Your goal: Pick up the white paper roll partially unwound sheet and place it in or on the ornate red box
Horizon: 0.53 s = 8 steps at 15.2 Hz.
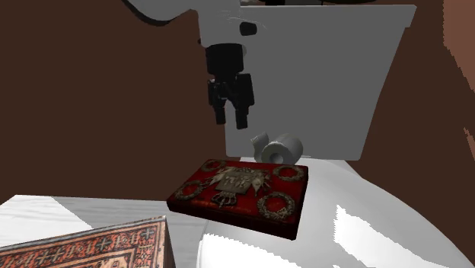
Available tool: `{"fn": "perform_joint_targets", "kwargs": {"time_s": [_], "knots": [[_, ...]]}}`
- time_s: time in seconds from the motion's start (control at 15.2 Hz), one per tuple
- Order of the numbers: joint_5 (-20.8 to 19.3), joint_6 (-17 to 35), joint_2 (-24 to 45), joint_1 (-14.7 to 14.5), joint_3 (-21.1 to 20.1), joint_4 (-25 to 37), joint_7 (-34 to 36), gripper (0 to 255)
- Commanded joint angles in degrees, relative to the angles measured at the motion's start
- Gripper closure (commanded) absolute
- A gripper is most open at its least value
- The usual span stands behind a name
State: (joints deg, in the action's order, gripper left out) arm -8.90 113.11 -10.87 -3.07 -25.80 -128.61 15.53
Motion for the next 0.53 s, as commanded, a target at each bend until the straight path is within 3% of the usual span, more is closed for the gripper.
{"fn": "perform_joint_targets", "kwargs": {"time_s": [0.0,0.46], "knots": [[-4.1,1.6,5.1,0.1,-1.9,2.5,3.5,0],[-18.9,1.5,21.9,-3.4,-4.4,13.1,14.8,0]]}}
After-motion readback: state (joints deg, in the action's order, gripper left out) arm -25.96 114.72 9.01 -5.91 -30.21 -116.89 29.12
